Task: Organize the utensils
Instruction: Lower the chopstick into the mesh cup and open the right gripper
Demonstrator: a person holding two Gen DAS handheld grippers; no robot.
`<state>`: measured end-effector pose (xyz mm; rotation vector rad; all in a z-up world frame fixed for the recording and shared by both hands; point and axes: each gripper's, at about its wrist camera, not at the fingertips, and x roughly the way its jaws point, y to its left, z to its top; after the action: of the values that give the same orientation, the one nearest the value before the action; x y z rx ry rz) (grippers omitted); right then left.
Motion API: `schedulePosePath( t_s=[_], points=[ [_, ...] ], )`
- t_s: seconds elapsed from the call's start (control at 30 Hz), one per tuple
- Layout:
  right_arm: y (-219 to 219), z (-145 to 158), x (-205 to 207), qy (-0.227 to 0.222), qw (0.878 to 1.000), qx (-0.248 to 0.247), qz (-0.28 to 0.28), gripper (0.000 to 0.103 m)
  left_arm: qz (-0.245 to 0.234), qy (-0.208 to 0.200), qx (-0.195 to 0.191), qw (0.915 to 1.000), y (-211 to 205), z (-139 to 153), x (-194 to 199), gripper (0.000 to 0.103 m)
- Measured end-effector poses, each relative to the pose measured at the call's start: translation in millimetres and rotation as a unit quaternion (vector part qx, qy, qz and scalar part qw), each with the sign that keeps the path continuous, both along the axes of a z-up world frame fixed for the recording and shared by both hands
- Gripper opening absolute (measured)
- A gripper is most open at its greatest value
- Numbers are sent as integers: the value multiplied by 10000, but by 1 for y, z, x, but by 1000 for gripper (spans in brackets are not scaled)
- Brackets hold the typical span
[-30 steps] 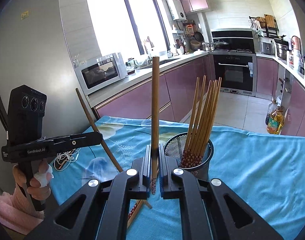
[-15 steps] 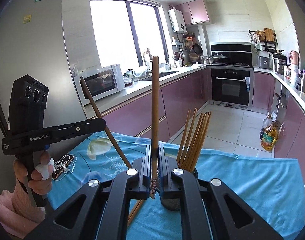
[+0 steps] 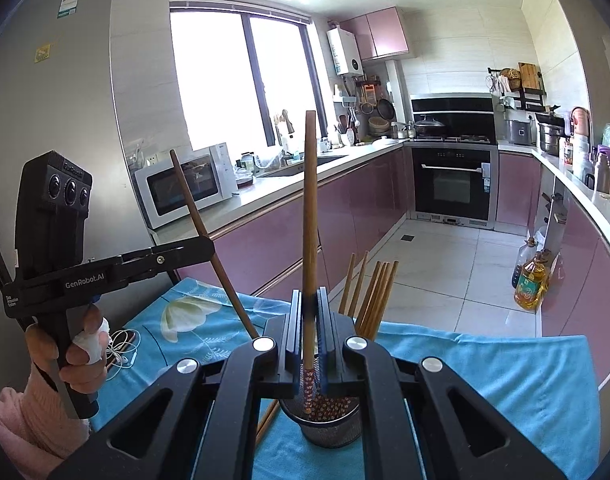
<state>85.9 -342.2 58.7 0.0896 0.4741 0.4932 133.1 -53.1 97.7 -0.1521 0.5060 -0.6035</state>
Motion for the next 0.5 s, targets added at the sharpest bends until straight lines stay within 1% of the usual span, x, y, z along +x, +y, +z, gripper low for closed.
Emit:
schedulePosePath(
  t_s=[0.27,0.5],
  points=[
    [2,-32,24,600,9982,-74,-23,6,-94,283,655,9974,-24,-29,17,7],
    [3,-56,42,1095,9937,-229,-55,6,-233,600,1003,9929,-40,-51,31,7]
  ],
)
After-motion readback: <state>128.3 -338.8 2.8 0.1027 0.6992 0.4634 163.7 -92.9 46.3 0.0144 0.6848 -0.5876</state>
